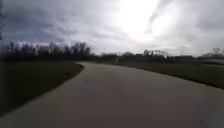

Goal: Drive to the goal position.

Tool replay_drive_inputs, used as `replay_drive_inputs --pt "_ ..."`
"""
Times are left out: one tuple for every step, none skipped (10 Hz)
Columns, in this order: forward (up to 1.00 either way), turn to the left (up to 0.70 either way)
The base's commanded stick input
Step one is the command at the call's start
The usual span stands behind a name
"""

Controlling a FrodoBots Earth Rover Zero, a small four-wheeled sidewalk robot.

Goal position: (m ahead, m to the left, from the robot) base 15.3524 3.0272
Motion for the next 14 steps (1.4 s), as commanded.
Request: replay_drive_inputs --pt "1.00 0.00" --pt "1.00 0.00" --pt "1.00 0.00" --pt "1.00 0.00" --pt "1.00 0.00" --pt "1.00 0.00" --pt "1.00 0.00" --pt "1.00 0.00" --pt "1.00 0.00" --pt "1.00 0.00" --pt "1.00 0.00" --pt "1.00 0.00" --pt "1.00 0.00" --pt "1.00 0.00"
